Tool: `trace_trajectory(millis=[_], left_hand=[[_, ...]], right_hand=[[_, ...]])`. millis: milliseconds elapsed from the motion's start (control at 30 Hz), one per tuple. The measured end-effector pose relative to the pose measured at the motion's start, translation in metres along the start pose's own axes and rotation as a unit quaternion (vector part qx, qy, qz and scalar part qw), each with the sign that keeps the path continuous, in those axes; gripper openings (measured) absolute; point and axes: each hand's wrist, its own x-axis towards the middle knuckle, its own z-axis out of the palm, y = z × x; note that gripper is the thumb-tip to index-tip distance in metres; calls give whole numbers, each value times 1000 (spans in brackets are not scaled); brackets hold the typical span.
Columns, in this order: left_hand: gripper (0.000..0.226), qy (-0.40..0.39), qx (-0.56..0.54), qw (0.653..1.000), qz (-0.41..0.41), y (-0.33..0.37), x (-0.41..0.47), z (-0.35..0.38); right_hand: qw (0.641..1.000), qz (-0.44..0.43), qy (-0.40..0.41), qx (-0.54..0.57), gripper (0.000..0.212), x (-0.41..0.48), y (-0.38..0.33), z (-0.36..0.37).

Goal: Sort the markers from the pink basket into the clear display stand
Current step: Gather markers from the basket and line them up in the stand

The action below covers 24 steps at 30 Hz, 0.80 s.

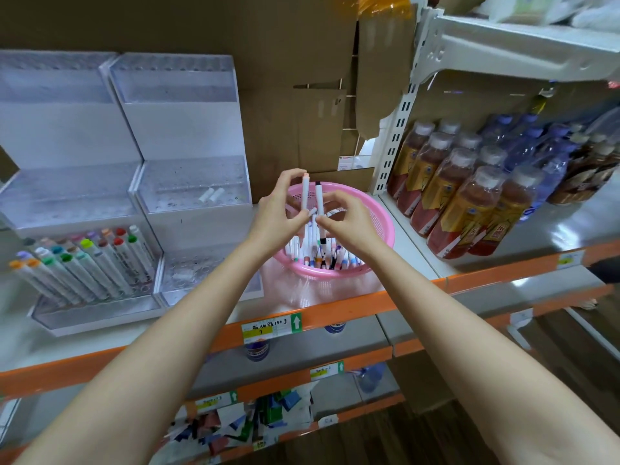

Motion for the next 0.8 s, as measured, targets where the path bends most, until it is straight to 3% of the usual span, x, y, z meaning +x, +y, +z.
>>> trace_trajectory(millis=[233,800], left_hand=[[59,47,27,996,73,11,-20,-31],[62,57,63,996,39,-28,-98,-176]], right_hand=[[998,-50,29,10,26,-15,-32,14],[994,-102,-32,6,24,-51,-113,136]])
